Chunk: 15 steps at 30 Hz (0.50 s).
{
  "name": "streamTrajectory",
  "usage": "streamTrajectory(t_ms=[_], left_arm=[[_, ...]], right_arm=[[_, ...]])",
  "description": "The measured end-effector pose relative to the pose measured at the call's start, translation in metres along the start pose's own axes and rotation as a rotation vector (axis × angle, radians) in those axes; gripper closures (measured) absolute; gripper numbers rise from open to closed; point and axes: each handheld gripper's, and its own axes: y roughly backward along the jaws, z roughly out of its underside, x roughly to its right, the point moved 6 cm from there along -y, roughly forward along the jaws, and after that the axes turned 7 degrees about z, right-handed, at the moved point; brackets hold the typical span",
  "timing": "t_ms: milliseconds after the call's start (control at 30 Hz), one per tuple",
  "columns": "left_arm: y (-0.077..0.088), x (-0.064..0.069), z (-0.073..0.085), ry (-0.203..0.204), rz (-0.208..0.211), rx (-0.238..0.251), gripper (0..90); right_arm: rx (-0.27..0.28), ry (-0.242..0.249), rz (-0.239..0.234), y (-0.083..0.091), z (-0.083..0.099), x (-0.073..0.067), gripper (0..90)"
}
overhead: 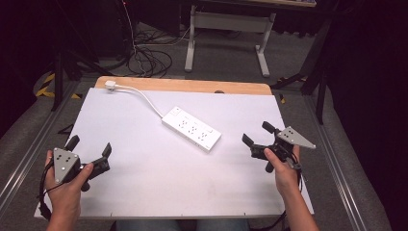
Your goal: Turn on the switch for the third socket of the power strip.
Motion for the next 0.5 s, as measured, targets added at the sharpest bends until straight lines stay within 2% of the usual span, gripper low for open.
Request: streamTrajectory(t_ms=[500], left_arm=[[-0.0001,-0.0015,-0.0003,0.001,-0.007,-0.001,0.5]], right_arm=[[-0.025,0.009,-0.012,-0.0018,0.008,0.0008,2.8]])
